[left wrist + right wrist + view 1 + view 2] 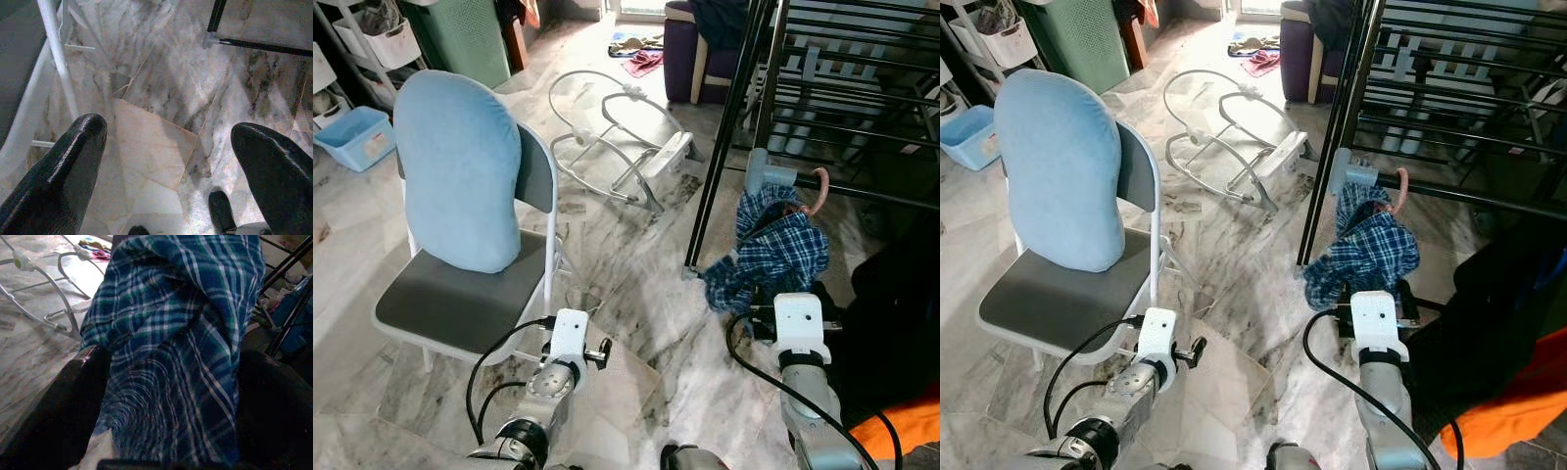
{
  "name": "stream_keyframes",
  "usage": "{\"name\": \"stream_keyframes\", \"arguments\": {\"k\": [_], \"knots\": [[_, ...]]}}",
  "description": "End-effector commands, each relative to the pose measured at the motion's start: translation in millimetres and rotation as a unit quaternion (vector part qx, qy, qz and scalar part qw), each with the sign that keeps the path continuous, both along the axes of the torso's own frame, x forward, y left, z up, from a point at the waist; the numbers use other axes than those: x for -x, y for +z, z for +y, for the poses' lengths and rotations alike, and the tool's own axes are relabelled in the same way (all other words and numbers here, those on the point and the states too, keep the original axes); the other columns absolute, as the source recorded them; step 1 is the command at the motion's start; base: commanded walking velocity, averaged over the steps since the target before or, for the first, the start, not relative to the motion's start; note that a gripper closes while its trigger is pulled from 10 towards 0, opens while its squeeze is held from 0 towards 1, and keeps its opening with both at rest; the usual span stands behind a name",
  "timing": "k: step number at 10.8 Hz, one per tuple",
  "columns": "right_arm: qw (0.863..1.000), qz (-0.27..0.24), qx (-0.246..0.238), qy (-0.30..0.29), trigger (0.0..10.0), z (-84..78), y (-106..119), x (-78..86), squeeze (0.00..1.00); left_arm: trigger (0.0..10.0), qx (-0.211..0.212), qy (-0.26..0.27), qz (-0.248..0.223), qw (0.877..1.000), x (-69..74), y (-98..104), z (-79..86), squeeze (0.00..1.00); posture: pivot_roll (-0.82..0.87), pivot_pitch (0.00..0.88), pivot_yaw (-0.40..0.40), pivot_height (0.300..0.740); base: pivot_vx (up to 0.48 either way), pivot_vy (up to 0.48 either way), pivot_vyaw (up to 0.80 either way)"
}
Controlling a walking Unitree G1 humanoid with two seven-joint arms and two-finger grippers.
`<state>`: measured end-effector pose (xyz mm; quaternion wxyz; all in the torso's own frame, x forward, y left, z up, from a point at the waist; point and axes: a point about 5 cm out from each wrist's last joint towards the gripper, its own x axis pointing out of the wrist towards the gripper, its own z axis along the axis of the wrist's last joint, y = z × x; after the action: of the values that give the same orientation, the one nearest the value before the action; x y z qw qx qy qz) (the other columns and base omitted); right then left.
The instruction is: Hang hanger
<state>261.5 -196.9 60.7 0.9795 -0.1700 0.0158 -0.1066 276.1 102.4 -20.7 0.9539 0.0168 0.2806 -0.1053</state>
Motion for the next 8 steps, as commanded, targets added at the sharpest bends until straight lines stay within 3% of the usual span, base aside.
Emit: {"name": "stream_keyframes", "arguments": {"k": [1, 4, 8], "knots": [[1.000, -0.001, 0.002, -0.001, 10.0, 0.7, 1.0, 2.7, 0.00, 10.0, -0.006, -0.005, 0.013, 1.000, 3.9, -4.0, -1.0, 0.00, -0.26, 0.112, 0.057, 0.740, -0.262, 0.000, 0.00], [1.000, 0.001, 0.009, -0.001, 10.0, -1.5, 2.1, 1.8, 0.00, 10.0, -0.005, -0.004, 0.017, 1.000, 5.5, -5.2, -3.6, 0.00, -0.26, 0.107, 0.047, 0.740, -0.291, 0.000, 0.00], [1.000, 0.006, 0.014, -0.006, 10.0, -1.3, 1.0, 2.7, 0.00, 10.0, -0.004, -0.004, 0.022, 1.000, 6.4, -6.1, -4.2, 0.00, -0.26, 0.110, 0.047, 0.740, -0.448, 0.000, 0.00]]}}
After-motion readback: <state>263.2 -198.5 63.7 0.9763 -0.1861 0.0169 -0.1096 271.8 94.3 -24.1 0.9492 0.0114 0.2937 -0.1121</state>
